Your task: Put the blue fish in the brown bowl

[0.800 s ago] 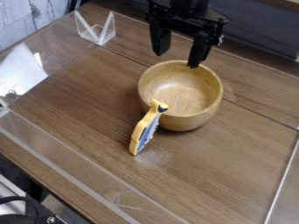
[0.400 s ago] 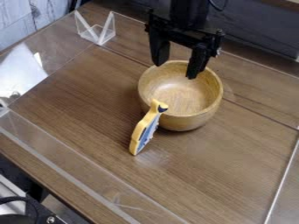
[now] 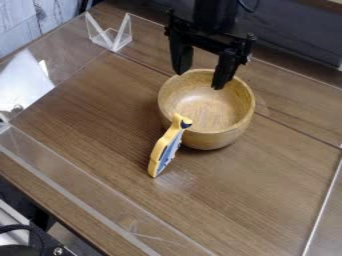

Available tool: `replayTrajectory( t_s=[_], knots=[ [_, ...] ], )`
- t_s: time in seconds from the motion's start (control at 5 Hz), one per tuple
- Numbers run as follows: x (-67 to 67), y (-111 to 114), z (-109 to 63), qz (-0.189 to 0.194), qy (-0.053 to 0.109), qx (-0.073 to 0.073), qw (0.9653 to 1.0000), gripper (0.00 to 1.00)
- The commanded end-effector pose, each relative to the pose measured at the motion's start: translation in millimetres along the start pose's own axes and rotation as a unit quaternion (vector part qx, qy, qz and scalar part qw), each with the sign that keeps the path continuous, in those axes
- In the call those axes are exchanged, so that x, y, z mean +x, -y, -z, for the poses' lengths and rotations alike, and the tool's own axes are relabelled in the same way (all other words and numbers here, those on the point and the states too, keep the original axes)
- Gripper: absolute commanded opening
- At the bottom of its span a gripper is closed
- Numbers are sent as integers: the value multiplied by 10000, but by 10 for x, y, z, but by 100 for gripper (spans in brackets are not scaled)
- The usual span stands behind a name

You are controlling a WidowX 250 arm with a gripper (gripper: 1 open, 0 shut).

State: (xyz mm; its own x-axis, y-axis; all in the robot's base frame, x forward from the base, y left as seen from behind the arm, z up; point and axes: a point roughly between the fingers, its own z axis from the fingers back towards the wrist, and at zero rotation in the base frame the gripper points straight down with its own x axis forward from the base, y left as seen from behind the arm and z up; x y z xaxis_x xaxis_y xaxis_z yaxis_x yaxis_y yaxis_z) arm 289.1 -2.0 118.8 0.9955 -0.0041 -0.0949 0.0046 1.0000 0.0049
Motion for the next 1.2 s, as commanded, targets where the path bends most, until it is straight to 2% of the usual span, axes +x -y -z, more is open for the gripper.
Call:
replayTrajectory(
  t_s=[0.0,0.2,0.4,1.0],
  knots=[
    [75,-13,-303,-12,563,53,9984,100],
    [86,-18,-373,33,634,32,9980,100],
    [98,-17,-368,-4,720,-15,9974,100],
    [61,-53,-309,-44,748,-65,9972,100]
  ],
)
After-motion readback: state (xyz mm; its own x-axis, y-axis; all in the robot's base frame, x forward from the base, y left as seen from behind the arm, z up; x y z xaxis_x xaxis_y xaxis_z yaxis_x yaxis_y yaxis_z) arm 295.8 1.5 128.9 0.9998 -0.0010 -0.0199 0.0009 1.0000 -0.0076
